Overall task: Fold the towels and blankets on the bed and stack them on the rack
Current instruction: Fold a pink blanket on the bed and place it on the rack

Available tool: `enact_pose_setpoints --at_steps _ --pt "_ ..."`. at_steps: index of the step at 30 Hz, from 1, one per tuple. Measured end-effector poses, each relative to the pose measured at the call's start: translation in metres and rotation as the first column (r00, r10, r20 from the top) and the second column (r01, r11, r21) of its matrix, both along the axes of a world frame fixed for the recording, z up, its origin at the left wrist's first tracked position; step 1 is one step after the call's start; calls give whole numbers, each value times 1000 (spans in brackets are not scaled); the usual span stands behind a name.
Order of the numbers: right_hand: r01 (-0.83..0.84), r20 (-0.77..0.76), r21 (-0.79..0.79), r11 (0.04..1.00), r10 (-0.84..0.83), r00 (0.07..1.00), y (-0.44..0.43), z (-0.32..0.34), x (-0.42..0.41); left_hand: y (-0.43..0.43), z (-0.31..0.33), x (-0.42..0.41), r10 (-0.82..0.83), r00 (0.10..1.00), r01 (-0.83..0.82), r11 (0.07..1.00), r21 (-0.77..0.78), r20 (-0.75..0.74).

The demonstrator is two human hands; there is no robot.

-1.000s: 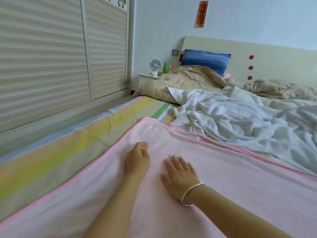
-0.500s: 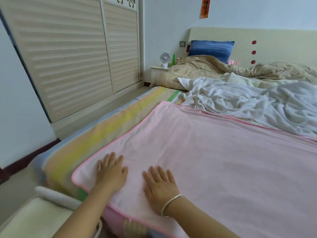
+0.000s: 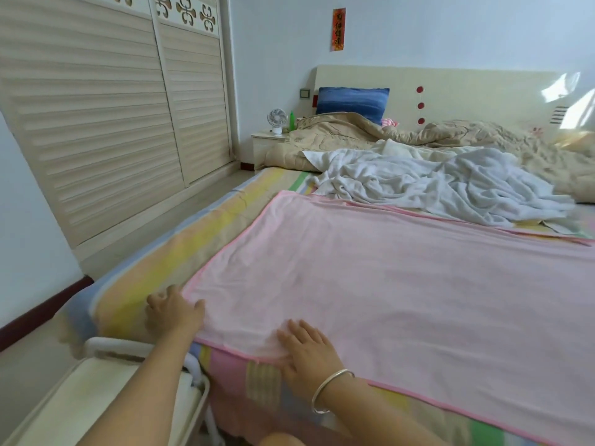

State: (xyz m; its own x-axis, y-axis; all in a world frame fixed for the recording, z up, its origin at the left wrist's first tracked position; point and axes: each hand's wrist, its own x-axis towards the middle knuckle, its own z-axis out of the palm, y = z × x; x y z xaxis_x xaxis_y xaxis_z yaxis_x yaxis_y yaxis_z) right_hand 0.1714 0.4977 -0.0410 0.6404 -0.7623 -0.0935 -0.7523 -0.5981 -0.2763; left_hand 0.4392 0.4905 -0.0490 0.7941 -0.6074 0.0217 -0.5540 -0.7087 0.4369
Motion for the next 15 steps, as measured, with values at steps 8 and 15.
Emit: enact_pose_setpoints --at_steps 8,15 --pt "173 55 7 985 -173 983 27 22 -29 19 1 -9 -112 994 112 994 -13 10" --pt "211 115 17 977 -211 971 42 21 -31 24 -5 -16 -214 977 215 976 36 -23"
